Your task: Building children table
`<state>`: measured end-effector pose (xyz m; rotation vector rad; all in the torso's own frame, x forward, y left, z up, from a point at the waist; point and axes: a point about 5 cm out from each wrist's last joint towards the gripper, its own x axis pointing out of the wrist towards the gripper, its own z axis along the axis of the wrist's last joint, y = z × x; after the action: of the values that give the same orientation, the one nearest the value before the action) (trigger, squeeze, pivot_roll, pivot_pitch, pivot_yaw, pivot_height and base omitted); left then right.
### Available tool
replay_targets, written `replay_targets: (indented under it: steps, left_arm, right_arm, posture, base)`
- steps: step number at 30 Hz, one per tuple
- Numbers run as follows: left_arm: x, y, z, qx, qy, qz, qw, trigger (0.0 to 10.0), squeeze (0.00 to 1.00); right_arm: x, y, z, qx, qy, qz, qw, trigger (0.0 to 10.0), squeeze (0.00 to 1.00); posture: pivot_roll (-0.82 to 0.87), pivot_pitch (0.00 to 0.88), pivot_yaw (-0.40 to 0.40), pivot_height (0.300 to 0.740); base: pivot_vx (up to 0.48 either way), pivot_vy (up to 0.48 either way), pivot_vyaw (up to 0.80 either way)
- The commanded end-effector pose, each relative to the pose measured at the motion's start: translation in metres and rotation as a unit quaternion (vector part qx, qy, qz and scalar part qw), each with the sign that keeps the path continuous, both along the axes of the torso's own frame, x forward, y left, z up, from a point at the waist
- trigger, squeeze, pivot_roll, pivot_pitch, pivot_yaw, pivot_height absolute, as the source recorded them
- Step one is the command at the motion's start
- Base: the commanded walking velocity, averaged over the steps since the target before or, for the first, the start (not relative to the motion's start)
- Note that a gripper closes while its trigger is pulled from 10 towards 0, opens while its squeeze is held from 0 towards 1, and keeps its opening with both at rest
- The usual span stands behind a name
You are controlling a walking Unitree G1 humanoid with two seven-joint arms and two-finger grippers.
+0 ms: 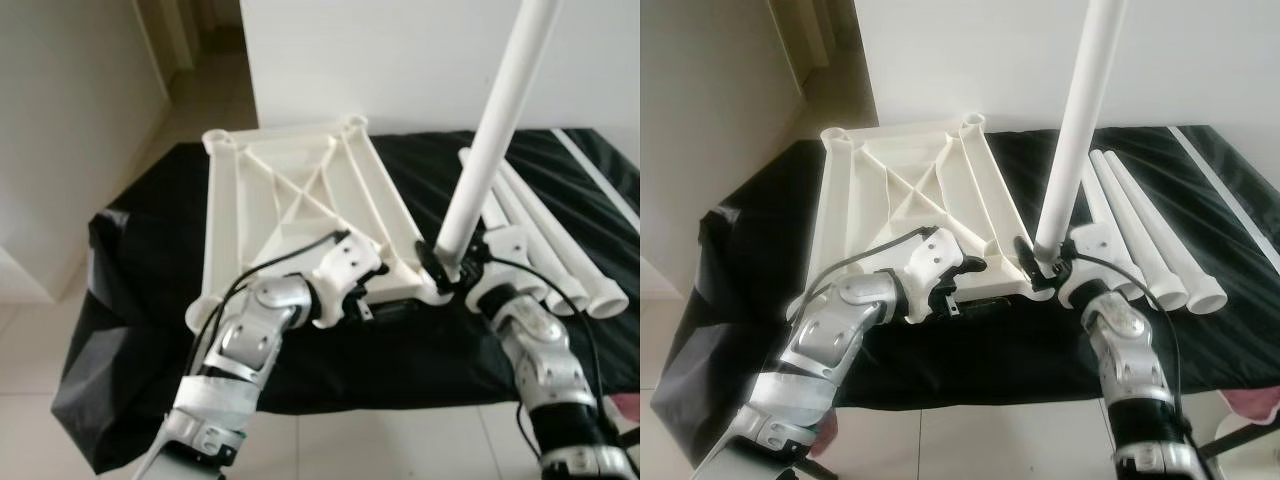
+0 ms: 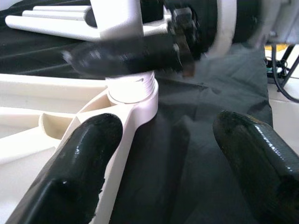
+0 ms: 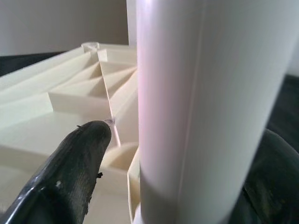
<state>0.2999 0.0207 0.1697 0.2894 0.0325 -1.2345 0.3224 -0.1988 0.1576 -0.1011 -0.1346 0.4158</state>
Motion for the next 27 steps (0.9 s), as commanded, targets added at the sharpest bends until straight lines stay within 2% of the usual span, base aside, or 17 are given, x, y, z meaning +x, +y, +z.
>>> replay_targets:
  steps: [1,3,4,5,6,7,8,12,21,22,23,24,27]
  left_arm:
    - [0.006,0.002,-0.001,-0.006,-0.029,0.082,0.996,10.0,0.00]
    - [0.005,0.002,-0.001,-0.004,-0.032,0.082,0.996,10.0,0.00]
    - [0.006,0.001,-0.001,-0.001,-0.035,0.081,0.996,10.0,0.00]
    - [0.006,0.001,-0.001,-0.001,-0.035,0.081,0.996,10.0,0.00]
    - [0.007,0.002,0.000,0.000,-0.039,0.083,0.996,10.0,0.00]
    - [0.008,0.002,0.000,0.000,-0.040,0.084,0.996,10.0,0.00]
    - [0.009,0.002,0.001,0.000,-0.041,0.085,0.996,10.0,0.00]
    - [0.011,0.003,0.002,-0.003,-0.044,0.092,0.995,10.0,0.00]
    - [0.012,0.006,0.001,-0.006,-0.047,0.100,0.994,10.0,0.00]
    - [0.014,0.007,0.001,-0.007,-0.046,0.102,0.994,10.0,0.00]
    - [0.014,0.007,0.001,-0.007,-0.046,0.102,0.994,10.0,0.00]
    - [0.015,0.007,0.001,-0.007,-0.046,0.103,0.994,10.0,0.00]
    - [0.016,0.008,0.001,-0.008,-0.044,0.105,0.994,10.0,0.00]
  right_arm:
    - [0.002,-0.002,-0.003,-0.010,0.012,0.017,1.000,10.0,0.00]
    - [0.003,-0.004,-0.001,-0.018,0.008,0.024,1.000,9.8,0.00]
    - [0.006,-0.006,0.001,-0.027,0.009,0.034,0.999,4.9,0.00]
    - [0.006,-0.006,0.001,-0.027,0.009,0.034,0.999,4.9,0.00]
    - [0.008,-0.008,0.002,-0.033,0.013,0.042,0.999,3.1,0.00]
    - [0.009,-0.009,0.002,-0.036,0.015,0.049,0.998,3.1,0.00]
    - [0.009,-0.010,0.002,-0.038,0.017,0.054,0.998,0.0,0.00]
    - [0.007,-0.013,0.001,-0.035,0.020,0.064,0.997,0.0,0.00]
    - [-0.004,-0.017,-0.014,-0.027,0.031,0.019,0.999,0.0,0.00]
    - [-0.005,-0.017,-0.016,-0.022,0.032,0.008,0.999,6.0,0.00]
    - [-0.005,-0.017,-0.016,-0.022,0.032,0.008,0.999,6.0,0.00]
    - [-0.007,-0.016,-0.018,-0.017,0.032,0.002,0.999,10.0,0.00]
    - [-0.009,-0.015,-0.021,-0.009,0.031,-0.026,0.999,10.0,0.00]
  posture:
    - [0.01,0.000,0.030,0.740]
    - [0.01,0.000,0.028,0.740]
    - [0.01,0.000,0.027,0.740]
    - [0.01,0.000,0.027,0.740]
    - [0.01,0.000,0.023,0.740]
    - [0.02,0.000,0.021,0.740]
    - [0.02,0.000,0.019,0.740]
    - [0.02,0.000,0.016,0.740]
    - [0.00,0.000,0.019,0.740]
    - [0.00,0.000,0.019,0.740]
    - [0.00,0.000,0.019,0.740]
    - [0.00,0.000,0.021,0.740]
    - [-0.01,0.000,0.026,0.740]
  base:
    - [0.000,0.000,0.00]
    - [0.000,0.000,0.00]
    - [0.000,0.000,0.00]
    - [0.000,0.000,0.00]
    - [0.000,0.000,0.00]
    - [0.000,0.000,0.00]
    - [0.000,0.000,0.00]
    - [0.000,0.000,0.00]
    - [0.000,0.000,0.00]
    - [0.000,0.000,0.00]
    - [0.000,0.000,0.00]
    - [0.000,0.000,0.00]
    - [0.000,0.000,0.00]
